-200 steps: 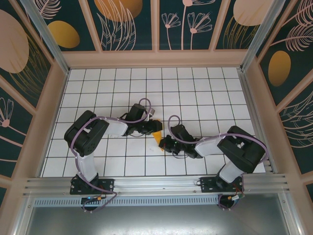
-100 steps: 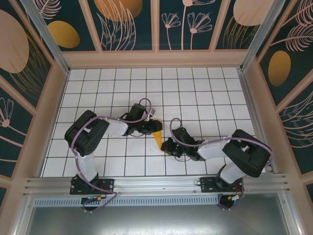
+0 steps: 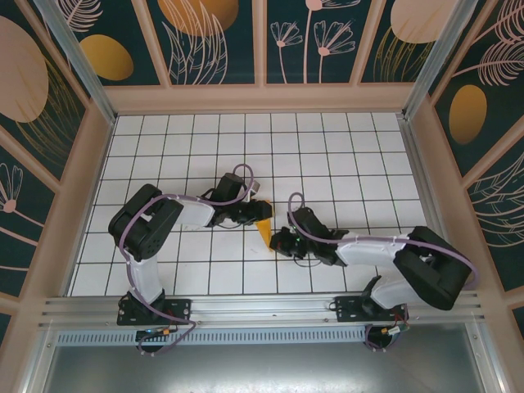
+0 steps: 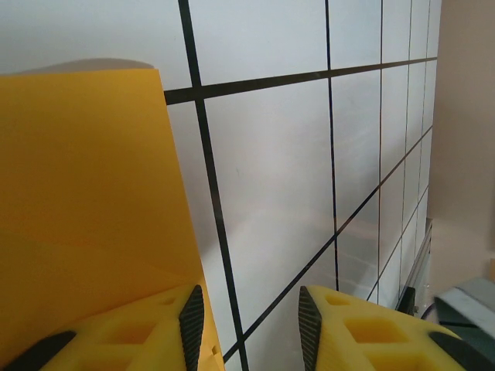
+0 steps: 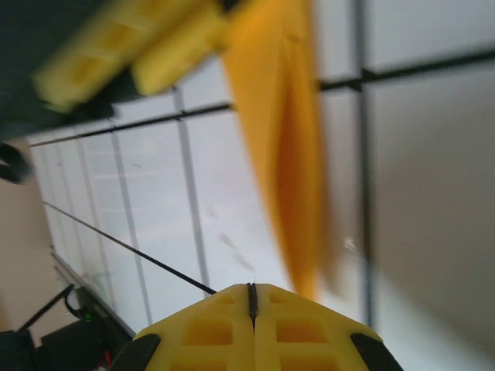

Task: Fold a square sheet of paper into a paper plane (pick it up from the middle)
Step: Fold the wing for the fifth time at the center of the table.

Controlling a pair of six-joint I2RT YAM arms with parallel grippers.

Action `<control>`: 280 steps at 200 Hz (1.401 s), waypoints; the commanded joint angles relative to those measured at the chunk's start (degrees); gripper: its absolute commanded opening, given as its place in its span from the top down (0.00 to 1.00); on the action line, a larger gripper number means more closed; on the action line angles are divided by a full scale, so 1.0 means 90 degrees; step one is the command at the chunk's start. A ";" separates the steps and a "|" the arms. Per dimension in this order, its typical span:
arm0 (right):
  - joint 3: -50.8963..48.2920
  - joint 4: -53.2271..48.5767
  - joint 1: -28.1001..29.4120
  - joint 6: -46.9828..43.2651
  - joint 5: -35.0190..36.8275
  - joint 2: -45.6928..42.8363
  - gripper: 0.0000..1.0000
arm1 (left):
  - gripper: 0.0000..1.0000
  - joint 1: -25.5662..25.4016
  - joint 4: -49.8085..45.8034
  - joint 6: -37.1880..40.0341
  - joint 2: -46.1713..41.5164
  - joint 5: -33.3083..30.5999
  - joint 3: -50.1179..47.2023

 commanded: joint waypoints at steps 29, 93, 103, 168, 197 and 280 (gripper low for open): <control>0.0719 0.0551 -0.0113 -0.0203 -0.0343 0.1279 1.00 | 0.60 0.0027 -0.0750 0.0244 0.0538 -0.0647 -0.0119; -0.0559 0.0611 -0.0003 0.0276 -0.0330 0.0911 1.00 | 0.60 0.0032 -0.0859 0.0268 0.0648 -0.0688 -0.0059; -0.0749 0.0635 0.0048 0.0364 -0.0323 0.0751 1.00 | 0.60 0.0028 -0.0877 0.0266 0.0656 -0.0725 -0.0061; -0.0567 0.0112 0.0070 0.0138 0.0125 -0.0360 1.00 | 0.60 0.0042 -0.0825 0.0262 0.0649 -0.0637 -0.0070; -0.0187 0.0864 -0.0013 0.0023 0.0044 -0.0203 1.00 | 0.60 0.0044 -0.0818 0.0240 0.0610 -0.0638 -0.0089; 0.0320 0.1814 -0.0425 0.0339 -0.0140 0.1594 1.00 | 0.59 0.0043 -0.0718 0.0209 0.0533 -0.0529 -0.0139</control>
